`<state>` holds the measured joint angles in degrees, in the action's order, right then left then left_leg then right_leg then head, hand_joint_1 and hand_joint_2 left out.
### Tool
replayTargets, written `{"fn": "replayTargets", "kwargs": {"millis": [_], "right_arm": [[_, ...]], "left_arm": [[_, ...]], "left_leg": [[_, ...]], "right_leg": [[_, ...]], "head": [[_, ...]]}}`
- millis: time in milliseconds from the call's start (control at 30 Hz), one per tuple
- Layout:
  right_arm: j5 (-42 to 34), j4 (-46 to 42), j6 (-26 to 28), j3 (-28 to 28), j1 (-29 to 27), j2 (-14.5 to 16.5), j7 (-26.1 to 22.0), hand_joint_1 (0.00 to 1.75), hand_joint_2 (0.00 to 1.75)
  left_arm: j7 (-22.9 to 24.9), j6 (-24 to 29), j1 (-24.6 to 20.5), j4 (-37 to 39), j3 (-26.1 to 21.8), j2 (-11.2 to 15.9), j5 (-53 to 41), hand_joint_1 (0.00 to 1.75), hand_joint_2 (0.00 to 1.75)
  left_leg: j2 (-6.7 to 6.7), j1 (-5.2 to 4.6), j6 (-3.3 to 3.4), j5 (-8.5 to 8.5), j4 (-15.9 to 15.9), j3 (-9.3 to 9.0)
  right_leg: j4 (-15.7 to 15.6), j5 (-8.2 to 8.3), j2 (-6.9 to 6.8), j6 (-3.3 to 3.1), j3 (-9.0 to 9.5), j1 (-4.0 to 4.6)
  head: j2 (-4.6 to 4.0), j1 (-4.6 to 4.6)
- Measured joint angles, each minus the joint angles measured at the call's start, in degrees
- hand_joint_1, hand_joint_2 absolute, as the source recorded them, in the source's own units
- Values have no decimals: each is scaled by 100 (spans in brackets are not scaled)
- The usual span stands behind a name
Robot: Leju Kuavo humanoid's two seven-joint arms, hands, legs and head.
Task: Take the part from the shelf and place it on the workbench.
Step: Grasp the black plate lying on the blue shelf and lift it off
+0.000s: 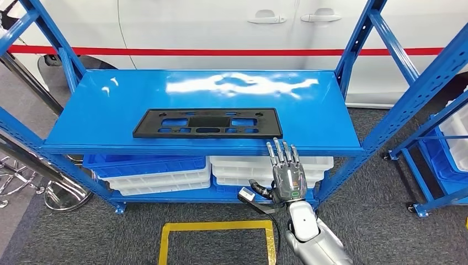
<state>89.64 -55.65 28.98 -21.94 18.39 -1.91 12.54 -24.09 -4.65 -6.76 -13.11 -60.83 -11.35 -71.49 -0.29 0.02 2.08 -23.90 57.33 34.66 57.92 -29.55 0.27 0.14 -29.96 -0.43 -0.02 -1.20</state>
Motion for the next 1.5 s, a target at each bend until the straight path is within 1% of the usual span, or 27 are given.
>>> {"fn": "replayTargets", "kwargs": {"millis": [67, 133, 167, 200, 233, 267, 333, 367, 433, 533, 600, 667, 700, 733, 767, 833, 867, 933, 1000, 1067, 1167, 1233, 1267, 1300, 1333, 1400, 1500], "right_arm": [[0, -35, -2, 3, 9, -4, -2, 0, 0], [0, -47, -5, 4, -1, -8, -3, 0, 0], [0, -48, -6, 5, -20, -9, -4, 0, 0], [0, -48, -7, 5, -39, -9, -5, 0, 0], [0, -48, -6, 6, -53, -10, -6, 0, 0], [0, -48, -5, 8, -59, -10, -6, 0, 0], [0, -50, -4, 14, -55, -13, -6, 0, 0], [0, -54, -4, 17, -50, -15, -6, 0, 0], [0, -61, -4, 21, -46, -19, -6, 0, 0], [-1, -75, -4, 22, -46, -24, -5, 0, 0], [-1, -90, -4, 22, -45, -24, -4, 0, 0], [-1, -95, -4, 22, -54, -23, -5, 0, 0], [-1, -94, -4, 22, -60, -23, -5, 0, 0], [0, -94, -4, 22, -65, -23, -7, 0, 0], [0, -94, -4, 22, -67, -23, -7, 0, 0], [0, -95, -4, 22, -64, -23, -10, 0, 0], [0, -96, -4, 22, -59, -23, -13, 0, 0], [-1, -96, -3, 23, -54, -23, -21, 0, 0], [-1, -98, -1, 24, -48, -23, -29, 0, 0], [0, -104, 1, 29, -34, -25, -37, 0, 0], [-1, -108, 0, 42, -29, -27, -41, 0, 0], [-1, -107, 0, 44, -52, -27, -41, 0, 0], [-1, -107, 0, 44, -59, -27, -41, 0, 0], [0, -107, 0, 46, -59, -27, -41, 0, 0], [0, -108, 0, 50, -55, -27, -41, 0, 0], [-1, -109, 0, 63, -44, -27, -41, 0, 0], [0, -109, 1, 75, -47, -30, -42, 0, 0]], "left_arm": [[0, 8, -8, 0, 2, -7, 0, 0, 0], [0, 12, -26, 0, 8, -10, 0, 0, 0], [0, 13, -28, 0, 11, -10, 0, 0, 0], [0, 13, -25, 0, 14, -10, 0, 0, 0], [0, 13, -20, 0, 16, -10, 0, 0, 0], [0, 12, -15, 0, 17, -11, 0, 0, 0], [0, 10, -15, 2, 23, -15, 0, 0, 0], [0, 9, -18, 3, 26, -17, 0, 0, 0], [0, 5, -23, 4, 30, -19, 0, 0, 0], [0, 4, -26, 4, 31, -17, 0, 0, 0], [0, 4, -26, 4, 32, -16, -1, 0, 0], [0, 4, -19, 4, 33, -17, -2, 0, 0], [1, 4, -13, 4, 33, -17, -2, 0, 0], [1, 4, -6, 4, 33, -16, -2, 0, 0], [1, 4, -4, 4, 33, -16, -3, 0, 0], [0, 4, -9, 4, 34, -14, -16, 0, 0], [0, 4, -16, 4, 36, -13, -25, 0, 0], [2, 4, -26, 4, 40, -13, -38, 0, 0], [4, 4, -27, 4, 48, -14, -41, 0, 0], [3, 4, -28, 4, 64, -18, -44, 0, 0], [2, 4, -44, 4, 90, -20, -50, 0, 0], [3, 4, -44, 4, 95, -20, -50, 0, 0], [3, 4, -42, 4, 98, -19, -50, 0, 0], [3, 4, -41, 4, 101, -20, -50, 0, 0], [3, 3, -40, 5, 105, -20, -50, 0, 0], [4, -1, -37, 9, 113, -27, -50, 0, 0], [4, -9, -41, 15, 117, -37, -51, 0, 0]], "left_leg": [[10, 38, 49, 13, -93, -76], [14, 37, 86, -20, -107, -113], [12, 35, 95, -44, -101, -127], [9, 33, 97, -70, -93, -144], [3, 31, 92, -97, -82, -168], [-1, 29, 84, -126, -73, -201], [-10, 13, 51, -188, -52, -268], [-12, 1, 25, -215, -43, -286], [-14, -18, -28, -248, -34, -296], [-7, -10, -118, -349, 68, -265], [-3, 17, -184, -633, 570, -32], [-1, 44, -237, -960, 1356, 377], [-1, 56, -254, -1012, 1619, 532], [0, 66, -263, -945, 1671, 589], [2, 73, -263, -762, 1477, 523], [7, 77, -240, -312, 685, 174], [5, 70, -219, -180, 338, 16], [-3, 51, -169, -141, 59, -106], [-8, 48, -104, -142, 34, -111], [-4, 62, -19, -129, -10, -139], [9, 56, 65, -135, -33, -160], [8, 41, 80, -148, -29, -170], [3, 35, 82, -157, -26, -181], [-4, 29, 79, -170, -21, -200], [-10, 23, 71, -187, -17, -223], [-15, 2, 40, -220, -4, -251], [-12, -12, -42, -244, 2, -248]], "right_leg": [[305, -188, -2, 49, -136, 7], [1028, -480, -3, 80, -547, -6], [1368, -563, -4, 94, -771, -14], [1546, -538, -5, 103, -924, -23], [1511, -401, -6, 104, -970, -29], [1271, -173, -7, 94, -906, -31], [514, 283, -7, 45, -604, -17], [232, 397, -8, 18, -485, -5], [28, 409, -1, -22, -405, 21], [-30, 412, 6, -99, -374, -19], [-58, 408, -10, -154, -337, -39], [-55, 386, -23, -180, -323, -35], [-53, 374, -25, -182, -314, -33], [-51, 360, -22, -175, -300, -34], [-49, 344, -18, -164, -278, -36], [-41, 300, -11, -124, -223, -36], [-29, 280, -9, -99, -211, -26], [-21, 262, -9, -44, -213, -6], [-32, 254, -9, 17, -212, -6], [110, 141, -11, 74, -258, -20], [1079, -352, -14, 124, -725, -34], [1593, -466, -15, 136, -1019, -36], [1566, -365, -15, 129, -1031, -35], [1306, -164, -15, 110, -927, -33], [909, 70, -15, 80, -750, -29], [228, 347, -16, 12, -435, -3], [15, 356, -9, -39, -359, 28]], "head": [[0, 2], [1, 4], [1, 4], [1, 4], [1, 4], [1, 4], [0, 5], [0, 4], [0, 3], [0, 2], [0, 2], [0, 2], [0, 2], [0, 2], [0, 2], [0, 2], [0, 3], [1, 4], [1, 4], [0, 4], [0, 4], [1, 4], [1, 4], [1, 4], [1, 4], [0, 4], [0, 3]]}}
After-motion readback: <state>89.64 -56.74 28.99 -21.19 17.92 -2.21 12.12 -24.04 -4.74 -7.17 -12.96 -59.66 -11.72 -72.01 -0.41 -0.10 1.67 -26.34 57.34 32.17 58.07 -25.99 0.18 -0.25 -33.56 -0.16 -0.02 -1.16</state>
